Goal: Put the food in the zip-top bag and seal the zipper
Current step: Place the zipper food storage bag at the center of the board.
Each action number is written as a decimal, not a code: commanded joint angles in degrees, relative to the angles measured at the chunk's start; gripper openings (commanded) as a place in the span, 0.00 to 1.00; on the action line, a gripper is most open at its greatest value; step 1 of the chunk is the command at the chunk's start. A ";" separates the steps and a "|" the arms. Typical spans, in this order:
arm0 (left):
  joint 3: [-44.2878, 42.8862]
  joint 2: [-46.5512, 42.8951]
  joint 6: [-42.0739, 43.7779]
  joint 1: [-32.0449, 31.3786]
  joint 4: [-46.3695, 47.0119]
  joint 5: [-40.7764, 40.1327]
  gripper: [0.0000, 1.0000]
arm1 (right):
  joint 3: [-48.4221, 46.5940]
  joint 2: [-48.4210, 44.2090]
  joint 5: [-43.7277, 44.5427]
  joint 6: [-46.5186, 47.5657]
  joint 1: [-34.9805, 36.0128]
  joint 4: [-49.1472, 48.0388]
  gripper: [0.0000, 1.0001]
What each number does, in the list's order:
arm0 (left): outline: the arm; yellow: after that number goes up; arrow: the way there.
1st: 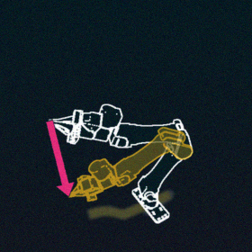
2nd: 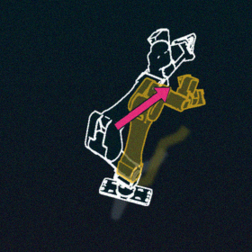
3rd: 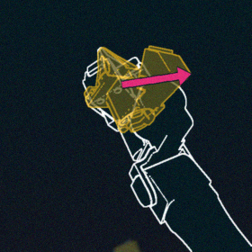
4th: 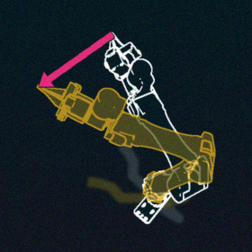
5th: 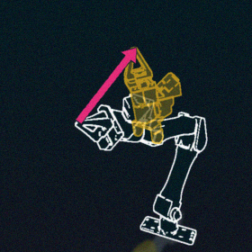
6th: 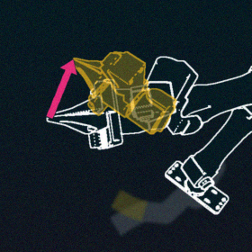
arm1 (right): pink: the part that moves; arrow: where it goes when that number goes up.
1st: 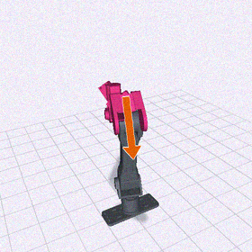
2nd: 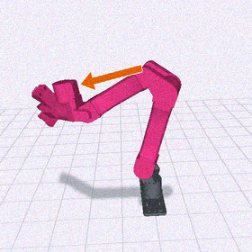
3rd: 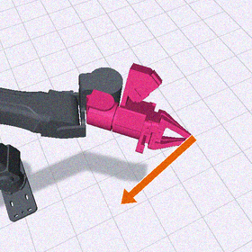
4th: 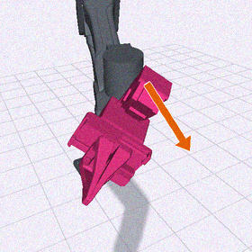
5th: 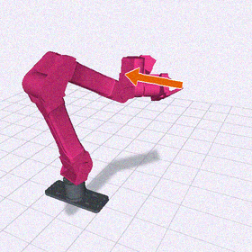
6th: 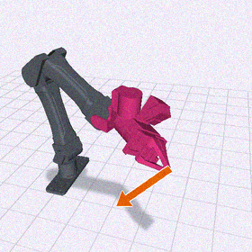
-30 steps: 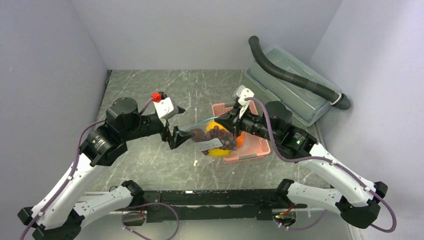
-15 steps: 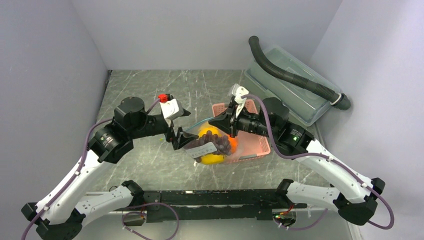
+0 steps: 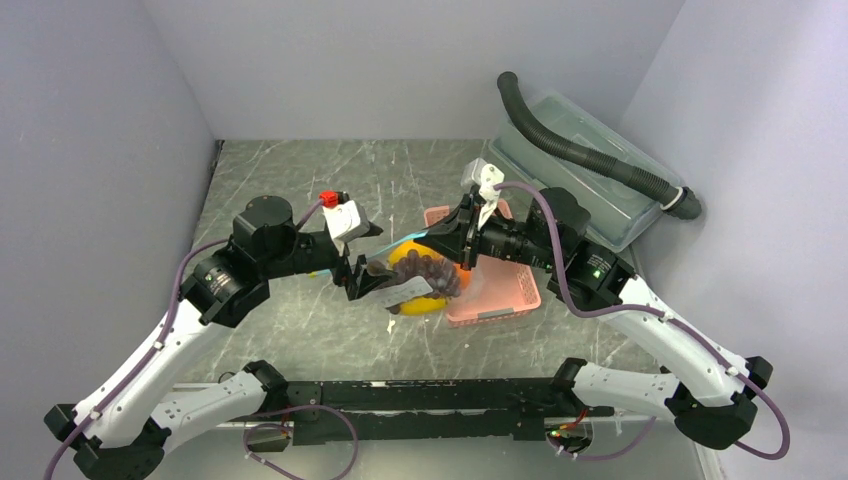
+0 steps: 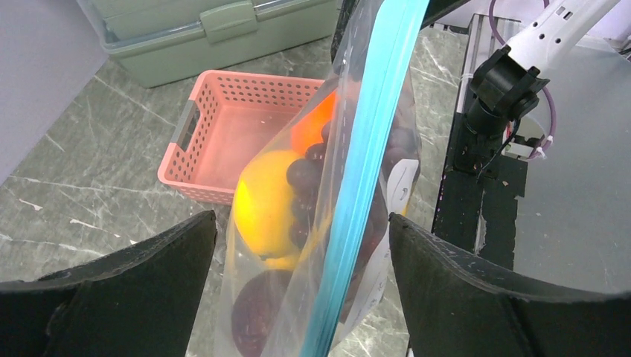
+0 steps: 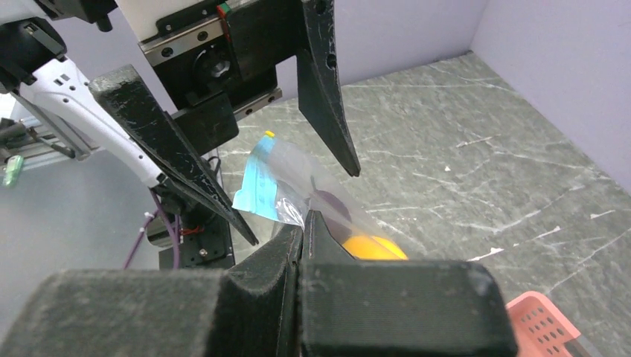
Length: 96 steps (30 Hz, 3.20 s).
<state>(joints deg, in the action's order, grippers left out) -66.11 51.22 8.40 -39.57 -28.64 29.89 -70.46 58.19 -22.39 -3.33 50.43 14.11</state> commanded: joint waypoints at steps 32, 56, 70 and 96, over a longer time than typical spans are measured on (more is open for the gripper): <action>-0.24 1.95 1.60 0.11 -0.11 -13.58 0.00 | 3.20 -5.48 11.28 -0.44 -0.16 -6.67 0.51; -1.18 18.30 6.64 1.23 3.67 -55.36 0.00 | 16.17 -11.14 22.96 -2.09 -0.51 -7.73 0.67; -4.80 26.50 5.51 12.39 4.99 -62.90 0.00 | 20.53 -15.37 20.03 -3.08 -0.69 -8.32 0.67; -5.02 37.87 -13.13 0.06 -1.40 -54.22 0.00 | 23.35 -21.43 20.96 -6.25 -0.69 -5.34 0.69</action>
<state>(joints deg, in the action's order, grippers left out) -70.08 89.73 0.56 -38.35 -28.60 -26.65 -47.31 37.71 -1.98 -8.51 49.89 9.61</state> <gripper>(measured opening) 0.012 0.682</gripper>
